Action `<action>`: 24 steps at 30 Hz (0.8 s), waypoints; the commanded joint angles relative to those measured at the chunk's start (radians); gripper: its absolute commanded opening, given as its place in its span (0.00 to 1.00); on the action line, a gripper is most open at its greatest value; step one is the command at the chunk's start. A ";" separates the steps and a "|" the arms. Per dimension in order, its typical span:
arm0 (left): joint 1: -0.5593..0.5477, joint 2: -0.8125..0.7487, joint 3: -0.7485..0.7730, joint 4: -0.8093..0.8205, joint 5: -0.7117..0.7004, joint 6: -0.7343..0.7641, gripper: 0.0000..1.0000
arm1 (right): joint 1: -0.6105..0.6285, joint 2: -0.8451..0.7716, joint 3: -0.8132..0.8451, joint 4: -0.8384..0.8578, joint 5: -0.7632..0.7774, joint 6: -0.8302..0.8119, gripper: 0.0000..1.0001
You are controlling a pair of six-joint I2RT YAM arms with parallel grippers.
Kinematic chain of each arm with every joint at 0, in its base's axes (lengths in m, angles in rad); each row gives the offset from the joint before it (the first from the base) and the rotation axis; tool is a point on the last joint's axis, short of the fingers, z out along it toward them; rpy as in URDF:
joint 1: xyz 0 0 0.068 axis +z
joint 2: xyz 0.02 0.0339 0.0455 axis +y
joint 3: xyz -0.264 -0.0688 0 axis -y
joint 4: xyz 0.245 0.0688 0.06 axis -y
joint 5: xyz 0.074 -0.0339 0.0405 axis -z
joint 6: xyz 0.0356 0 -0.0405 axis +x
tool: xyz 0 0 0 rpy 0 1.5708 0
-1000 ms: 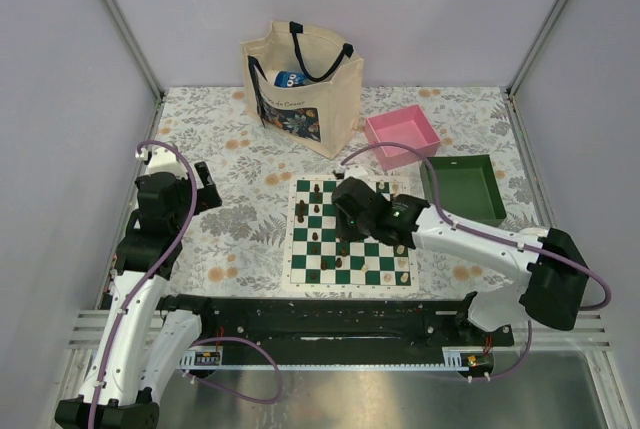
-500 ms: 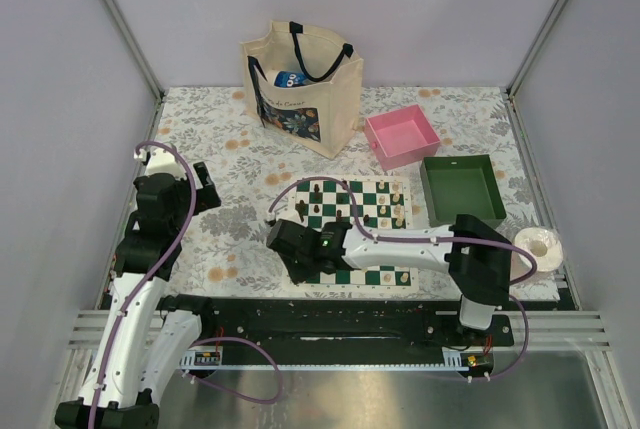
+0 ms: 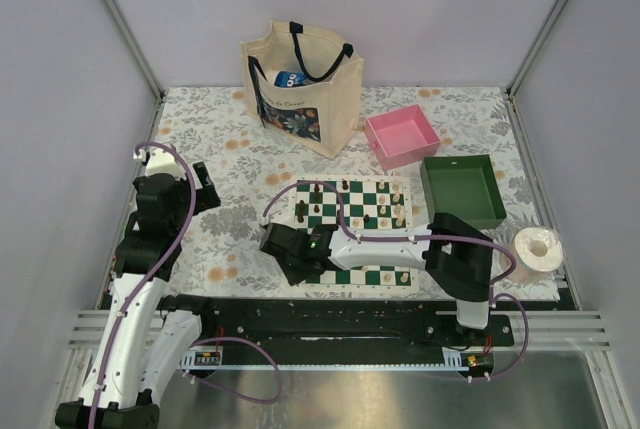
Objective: Set up the chess pieces on the board
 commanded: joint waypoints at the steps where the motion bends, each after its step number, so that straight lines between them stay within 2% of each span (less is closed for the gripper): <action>1: 0.005 -0.010 0.014 0.026 -0.010 -0.005 0.99 | 0.001 -0.011 0.029 -0.003 0.063 -0.008 0.21; 24: 0.005 -0.005 0.014 0.026 -0.004 -0.005 0.99 | -0.033 0.026 0.021 -0.001 0.057 -0.002 0.23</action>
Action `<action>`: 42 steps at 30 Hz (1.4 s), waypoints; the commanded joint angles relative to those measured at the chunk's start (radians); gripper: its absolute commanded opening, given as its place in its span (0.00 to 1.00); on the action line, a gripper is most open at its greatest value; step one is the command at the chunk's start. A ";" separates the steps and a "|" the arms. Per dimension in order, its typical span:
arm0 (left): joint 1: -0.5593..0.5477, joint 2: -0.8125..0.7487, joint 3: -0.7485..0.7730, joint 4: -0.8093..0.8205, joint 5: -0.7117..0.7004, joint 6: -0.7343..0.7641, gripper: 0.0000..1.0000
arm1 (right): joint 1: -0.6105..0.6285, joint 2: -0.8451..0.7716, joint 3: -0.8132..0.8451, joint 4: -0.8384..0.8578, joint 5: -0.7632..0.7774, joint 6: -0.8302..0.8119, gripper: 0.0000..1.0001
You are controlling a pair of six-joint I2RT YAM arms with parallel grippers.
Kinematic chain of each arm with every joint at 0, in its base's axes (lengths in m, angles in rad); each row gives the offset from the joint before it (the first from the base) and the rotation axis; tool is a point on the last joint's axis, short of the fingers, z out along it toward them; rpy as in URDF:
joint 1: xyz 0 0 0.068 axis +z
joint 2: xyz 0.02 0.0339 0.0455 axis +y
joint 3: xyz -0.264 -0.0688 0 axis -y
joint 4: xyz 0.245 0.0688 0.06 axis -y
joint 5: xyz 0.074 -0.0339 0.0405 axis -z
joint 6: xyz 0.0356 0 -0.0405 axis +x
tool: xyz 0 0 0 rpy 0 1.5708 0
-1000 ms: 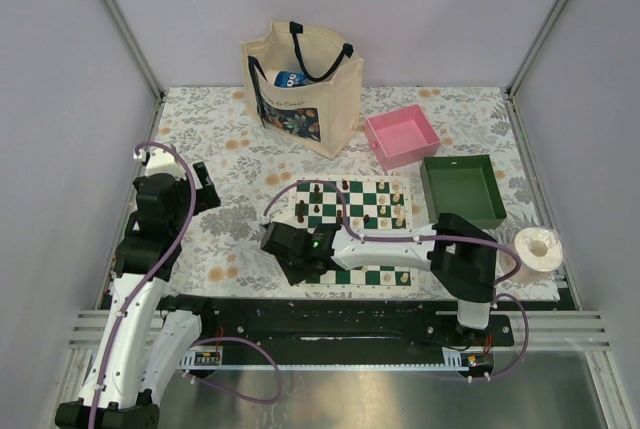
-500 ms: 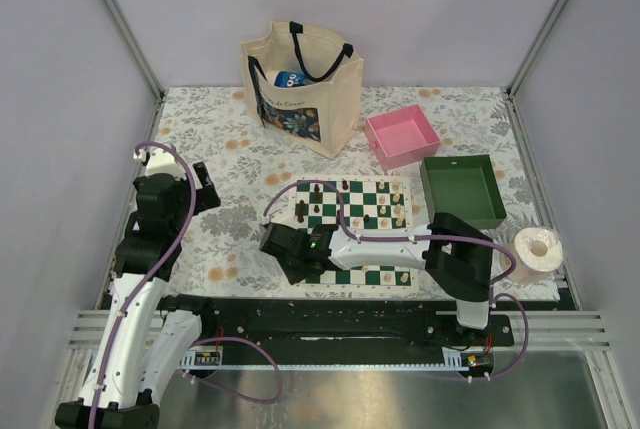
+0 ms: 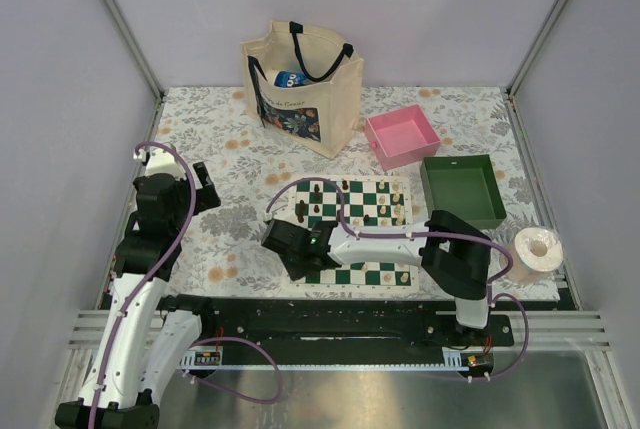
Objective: Set up the chess pieces on the board
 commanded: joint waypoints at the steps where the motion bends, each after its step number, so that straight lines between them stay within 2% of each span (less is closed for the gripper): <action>1: 0.005 -0.007 0.016 0.026 -0.006 -0.006 0.99 | -0.007 0.012 0.023 0.002 0.026 -0.003 0.23; 20: 0.005 -0.004 0.013 0.027 -0.003 -0.005 0.99 | -0.008 -0.023 0.020 -0.009 0.016 -0.031 0.39; 28: 0.005 -0.002 0.014 0.026 -0.004 -0.005 0.99 | -0.015 -0.221 -0.039 -0.015 0.119 -0.034 0.43; 36: 0.005 -0.004 0.014 0.026 -0.001 -0.006 0.99 | -0.136 -0.374 -0.213 -0.004 0.150 0.000 0.47; 42: 0.005 -0.004 0.013 0.026 -0.001 -0.006 0.99 | -0.206 -0.368 -0.298 -0.004 0.133 0.011 0.47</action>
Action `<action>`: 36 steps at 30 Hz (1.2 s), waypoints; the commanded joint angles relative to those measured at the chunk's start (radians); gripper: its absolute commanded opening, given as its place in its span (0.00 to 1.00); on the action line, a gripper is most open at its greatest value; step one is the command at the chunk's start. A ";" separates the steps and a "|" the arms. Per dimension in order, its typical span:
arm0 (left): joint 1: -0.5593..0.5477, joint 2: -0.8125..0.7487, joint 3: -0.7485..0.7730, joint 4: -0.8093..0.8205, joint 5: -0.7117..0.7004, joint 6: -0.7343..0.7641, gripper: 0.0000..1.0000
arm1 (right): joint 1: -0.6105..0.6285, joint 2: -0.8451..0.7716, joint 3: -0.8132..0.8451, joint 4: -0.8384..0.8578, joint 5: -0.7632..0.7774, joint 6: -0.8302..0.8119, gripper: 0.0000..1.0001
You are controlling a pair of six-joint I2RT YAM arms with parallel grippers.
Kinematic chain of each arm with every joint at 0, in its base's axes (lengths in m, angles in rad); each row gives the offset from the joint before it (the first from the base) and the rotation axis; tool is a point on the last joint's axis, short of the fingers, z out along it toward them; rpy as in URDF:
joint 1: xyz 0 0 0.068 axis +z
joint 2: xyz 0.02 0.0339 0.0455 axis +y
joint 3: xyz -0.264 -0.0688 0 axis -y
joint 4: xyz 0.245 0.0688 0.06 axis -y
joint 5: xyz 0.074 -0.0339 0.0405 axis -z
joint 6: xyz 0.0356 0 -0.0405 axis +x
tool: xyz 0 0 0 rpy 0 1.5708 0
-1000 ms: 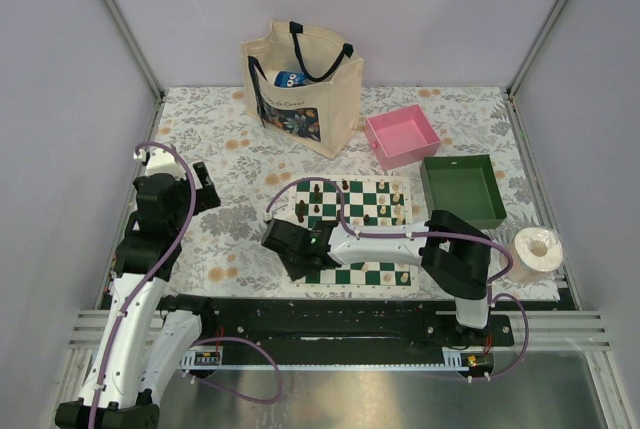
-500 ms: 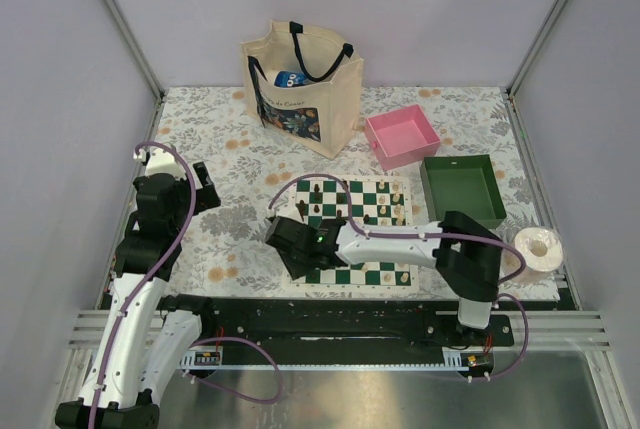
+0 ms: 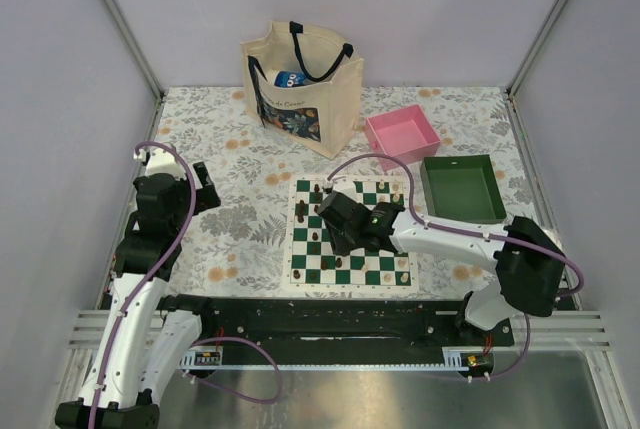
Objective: Set up the chess pieces on the board
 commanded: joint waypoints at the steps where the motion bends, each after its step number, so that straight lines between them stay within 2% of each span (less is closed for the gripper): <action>1: 0.005 -0.006 0.013 0.027 -0.001 -0.006 0.99 | -0.021 0.007 -0.041 -0.010 0.027 0.019 0.47; 15: 0.005 0.001 0.013 0.027 -0.001 -0.006 0.99 | -0.029 0.117 -0.018 0.001 0.010 -0.011 0.46; 27: 0.005 0.004 0.013 0.027 -0.001 -0.005 0.99 | -0.040 0.142 -0.021 0.025 0.007 -0.019 0.45; 30: 0.005 0.004 0.013 0.027 -0.001 -0.005 0.99 | -0.044 0.145 -0.020 0.030 0.009 -0.021 0.43; 36: 0.005 0.004 0.014 0.027 0.002 -0.006 0.99 | -0.050 0.138 -0.018 0.033 0.006 -0.024 0.32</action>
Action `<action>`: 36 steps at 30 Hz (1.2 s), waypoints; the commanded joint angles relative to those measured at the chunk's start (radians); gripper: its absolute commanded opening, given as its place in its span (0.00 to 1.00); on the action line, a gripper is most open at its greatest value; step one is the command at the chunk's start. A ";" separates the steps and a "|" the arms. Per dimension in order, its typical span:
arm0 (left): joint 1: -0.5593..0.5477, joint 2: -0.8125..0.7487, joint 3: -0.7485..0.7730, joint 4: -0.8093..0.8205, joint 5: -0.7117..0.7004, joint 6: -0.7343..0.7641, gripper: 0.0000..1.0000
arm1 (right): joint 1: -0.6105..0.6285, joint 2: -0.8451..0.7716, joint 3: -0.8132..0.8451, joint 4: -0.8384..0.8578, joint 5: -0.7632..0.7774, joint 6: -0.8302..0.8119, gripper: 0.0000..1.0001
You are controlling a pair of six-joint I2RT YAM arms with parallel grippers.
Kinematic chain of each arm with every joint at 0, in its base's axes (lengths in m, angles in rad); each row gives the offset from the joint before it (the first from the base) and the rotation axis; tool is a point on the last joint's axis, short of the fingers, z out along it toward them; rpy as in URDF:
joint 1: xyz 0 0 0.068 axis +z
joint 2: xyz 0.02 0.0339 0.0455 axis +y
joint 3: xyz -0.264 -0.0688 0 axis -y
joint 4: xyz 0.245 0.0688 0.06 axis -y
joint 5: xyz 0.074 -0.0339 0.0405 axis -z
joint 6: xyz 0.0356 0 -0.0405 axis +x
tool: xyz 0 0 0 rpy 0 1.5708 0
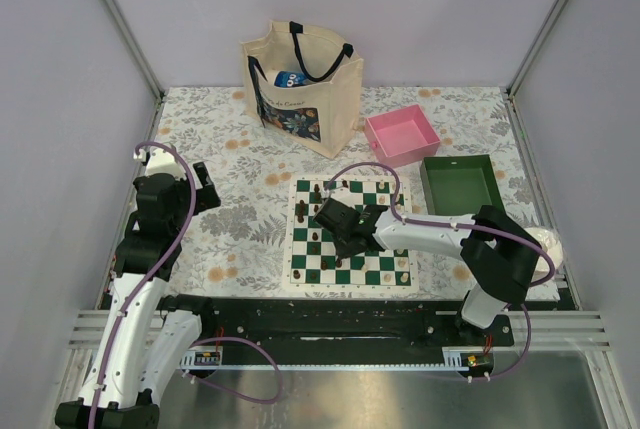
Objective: Set up the chess pieces on the board
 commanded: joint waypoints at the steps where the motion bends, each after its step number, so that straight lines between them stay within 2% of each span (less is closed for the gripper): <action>1: 0.005 0.003 0.014 0.027 0.001 -0.006 0.99 | -0.009 -0.009 0.033 0.027 0.009 -0.011 0.28; 5: 0.005 0.001 0.013 0.027 0.002 -0.006 0.99 | -0.009 -0.032 0.036 0.027 0.032 -0.016 0.21; 17: 0.005 -0.003 0.014 0.027 0.001 -0.005 0.99 | -0.006 -0.102 0.103 0.019 0.016 -0.031 0.18; 23: 0.005 -0.005 0.014 0.027 -0.001 -0.005 0.99 | 0.044 -0.127 0.129 0.053 0.008 -0.018 0.18; 36: 0.005 -0.005 0.013 0.027 -0.001 -0.005 0.99 | 0.175 0.088 0.274 0.097 -0.004 -0.008 0.18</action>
